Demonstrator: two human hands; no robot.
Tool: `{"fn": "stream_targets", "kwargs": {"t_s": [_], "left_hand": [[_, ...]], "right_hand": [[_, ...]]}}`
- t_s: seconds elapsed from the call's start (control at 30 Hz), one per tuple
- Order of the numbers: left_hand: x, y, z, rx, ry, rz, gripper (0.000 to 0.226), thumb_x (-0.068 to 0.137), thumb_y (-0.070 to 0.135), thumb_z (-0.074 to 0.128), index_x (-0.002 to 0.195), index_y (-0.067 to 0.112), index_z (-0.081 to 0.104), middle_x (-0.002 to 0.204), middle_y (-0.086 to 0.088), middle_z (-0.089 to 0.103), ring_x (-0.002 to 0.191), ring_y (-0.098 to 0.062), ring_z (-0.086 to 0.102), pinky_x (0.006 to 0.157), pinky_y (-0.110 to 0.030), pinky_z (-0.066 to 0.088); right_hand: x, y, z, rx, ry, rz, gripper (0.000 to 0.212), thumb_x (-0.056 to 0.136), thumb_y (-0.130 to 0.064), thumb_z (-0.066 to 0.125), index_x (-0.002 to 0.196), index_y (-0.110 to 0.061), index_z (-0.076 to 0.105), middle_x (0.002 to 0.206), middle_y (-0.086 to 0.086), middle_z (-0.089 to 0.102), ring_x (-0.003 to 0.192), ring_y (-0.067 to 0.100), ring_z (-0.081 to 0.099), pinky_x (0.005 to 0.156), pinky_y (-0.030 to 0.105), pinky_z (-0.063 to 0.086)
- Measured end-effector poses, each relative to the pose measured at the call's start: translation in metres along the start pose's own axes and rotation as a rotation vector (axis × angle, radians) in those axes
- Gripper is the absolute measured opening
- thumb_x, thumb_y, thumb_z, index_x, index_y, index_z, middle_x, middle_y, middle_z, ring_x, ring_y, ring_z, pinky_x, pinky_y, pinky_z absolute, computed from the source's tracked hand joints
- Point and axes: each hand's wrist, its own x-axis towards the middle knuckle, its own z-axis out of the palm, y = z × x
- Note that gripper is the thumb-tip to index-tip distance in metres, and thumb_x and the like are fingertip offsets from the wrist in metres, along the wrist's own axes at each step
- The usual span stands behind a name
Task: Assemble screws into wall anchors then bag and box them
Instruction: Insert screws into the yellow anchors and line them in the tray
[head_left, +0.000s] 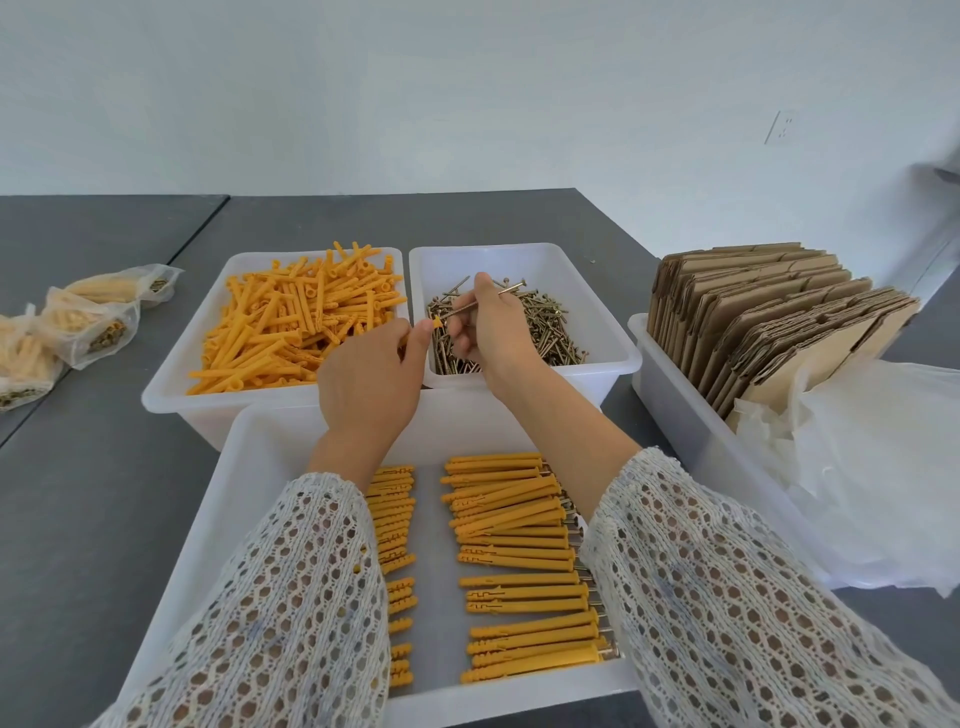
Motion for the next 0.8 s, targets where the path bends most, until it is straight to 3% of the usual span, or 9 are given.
{"fn": "stream_targets", "kwargs": {"t_s": [0.27, 0.37, 0.43, 0.53, 0.63, 0.73, 0.8], "left_hand": [[0.001, 0.000, 0.001, -0.028, 0.006, -0.031, 0.055, 0.104, 0.050, 0.032, 0.062, 0.016, 0.044, 0.053, 0.002, 0.044, 0.047, -0.016, 0.039, 0.045, -0.029, 0.023], [0.004, 0.001, -0.001, -0.123, 0.011, -0.091, 0.055, 0.105, 0.050, 0.029, 0.070, 0.018, 0.057, 0.057, 0.003, 0.052, 0.053, -0.016, 0.049, 0.046, -0.030, 0.029], [0.005, 0.005, -0.005, -0.245, 0.023, -0.129, 0.053, 0.106, 0.047, 0.031, 0.066, 0.022, 0.054, 0.055, 0.006, 0.047, 0.051, -0.012, 0.043, 0.048, -0.029, 0.025], [0.011, 0.007, -0.010, -0.520, 0.068, -0.157, 0.057, 0.107, 0.040, 0.033, 0.065, 0.003, 0.044, 0.057, -0.005, 0.037, 0.053, -0.017, 0.032, 0.055, -0.031, 0.024], [0.014, 0.007, -0.013, -0.746, 0.018, -0.153, 0.050, 0.109, 0.029, 0.031, 0.074, -0.003, 0.046, 0.059, -0.011, 0.039, 0.053, -0.022, 0.038, 0.054, -0.033, 0.033], [0.015, 0.016, -0.017, -0.840, -0.162, -0.165, 0.033, 0.109, 0.017, 0.031, 0.091, 0.005, 0.056, 0.061, -0.005, 0.055, 0.056, -0.016, 0.060, 0.060, -0.032, 0.052], [0.017, 0.022, -0.022, -0.936, -0.357, -0.154, 0.025, 0.108, 0.012, 0.035, 0.103, 0.009, 0.059, 0.070, -0.006, 0.067, 0.075, -0.015, 0.072, 0.072, -0.027, 0.058]], "right_hand": [[-0.001, 0.004, 0.004, -0.292, -0.159, -0.101, 0.038, 0.106, -0.029, 0.032, 0.083, -0.007, 0.051, 0.058, 0.005, 0.049, 0.042, 0.014, 0.038, 0.046, 0.025, 0.035], [-0.002, 0.010, 0.007, -0.555, -0.279, -0.221, 0.048, 0.107, -0.040, 0.027, 0.091, -0.006, 0.057, 0.067, 0.009, 0.060, 0.044, 0.008, 0.045, 0.052, 0.024, 0.037], [-0.001, 0.013, 0.007, -0.605, -0.327, -0.273, 0.055, 0.105, -0.049, 0.024, 0.096, -0.008, 0.060, 0.067, 0.007, 0.062, 0.045, 0.004, 0.047, 0.053, 0.023, 0.039], [0.007, 0.009, 0.003, -0.451, -0.214, -0.202, 0.062, 0.101, -0.059, 0.020, 0.103, -0.011, 0.060, 0.059, 0.002, 0.061, 0.043, 0.010, 0.046, 0.047, 0.022, 0.041], [0.020, 0.006, -0.006, -0.225, -0.007, -0.098, 0.065, 0.102, -0.058, 0.018, 0.090, -0.011, 0.060, 0.050, 0.001, 0.055, 0.037, 0.012, 0.041, 0.042, 0.020, 0.036], [0.027, 0.003, -0.019, 0.027, 0.155, 0.014, 0.062, 0.104, -0.052, 0.020, 0.085, -0.008, 0.059, 0.053, 0.002, 0.051, 0.039, 0.012, 0.039, 0.043, 0.022, 0.034], [0.031, 0.000, -0.027, 0.172, 0.202, 0.090, 0.057, 0.105, -0.046, 0.022, 0.084, -0.006, 0.057, 0.057, 0.004, 0.048, 0.042, 0.014, 0.037, 0.045, 0.023, 0.033]]}}
